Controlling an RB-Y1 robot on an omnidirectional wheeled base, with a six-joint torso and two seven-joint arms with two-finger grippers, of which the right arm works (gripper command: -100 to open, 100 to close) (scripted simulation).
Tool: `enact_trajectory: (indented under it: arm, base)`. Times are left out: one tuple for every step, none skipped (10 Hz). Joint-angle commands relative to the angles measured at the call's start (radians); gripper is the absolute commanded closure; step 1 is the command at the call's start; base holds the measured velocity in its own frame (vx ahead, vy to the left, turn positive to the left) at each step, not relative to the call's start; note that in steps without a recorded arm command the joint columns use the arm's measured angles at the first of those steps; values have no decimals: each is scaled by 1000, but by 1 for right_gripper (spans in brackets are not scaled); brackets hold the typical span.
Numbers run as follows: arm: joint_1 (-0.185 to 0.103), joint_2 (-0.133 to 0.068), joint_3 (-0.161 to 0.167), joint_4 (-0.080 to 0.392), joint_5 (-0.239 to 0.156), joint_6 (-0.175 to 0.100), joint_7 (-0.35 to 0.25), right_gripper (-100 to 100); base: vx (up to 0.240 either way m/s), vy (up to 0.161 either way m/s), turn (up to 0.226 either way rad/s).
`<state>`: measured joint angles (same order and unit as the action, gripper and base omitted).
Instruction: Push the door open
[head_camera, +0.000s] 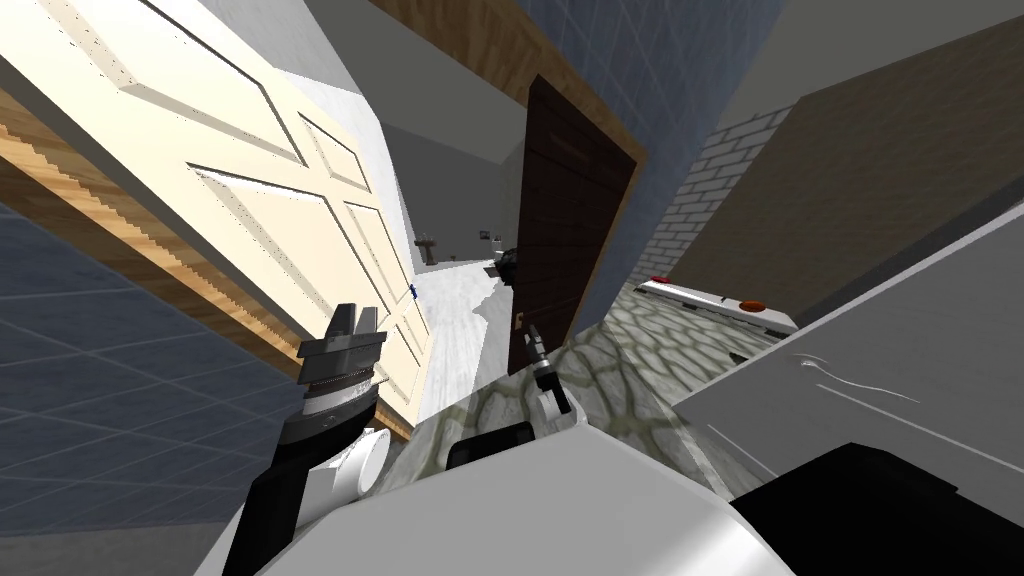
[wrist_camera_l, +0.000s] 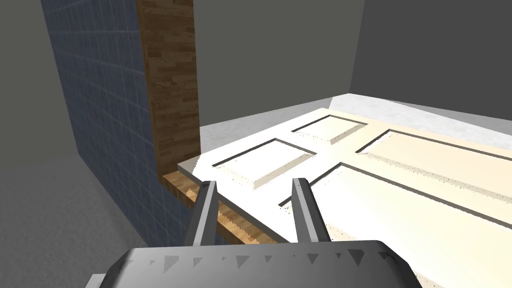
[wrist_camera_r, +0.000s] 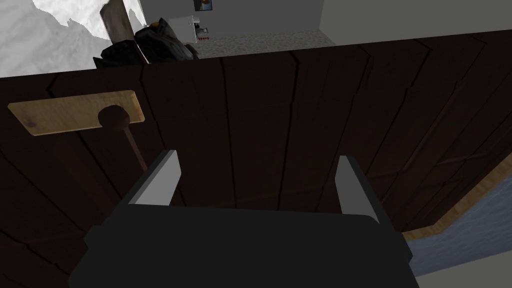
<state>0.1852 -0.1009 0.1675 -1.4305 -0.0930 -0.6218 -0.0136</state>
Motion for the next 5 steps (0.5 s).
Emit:
enact_trajectory:
  arm:
    - [-27,-8,6,50,-15,-17,0,-100]
    - [-27,-8,6,75,-15,-17,0,-100]
    - [-46,-14,12,114,-28,-29,1,-100]
    - [-46,-14,12,128,-28,-29,1,-100]
    - [-65,-20,19,166,-40,-40,3,-100]
  base:
    - [46,-55,95]
    - [32,-56,67]
    - [31,-79,125]
    - [26,-67,57]
    - [23,-65,78]
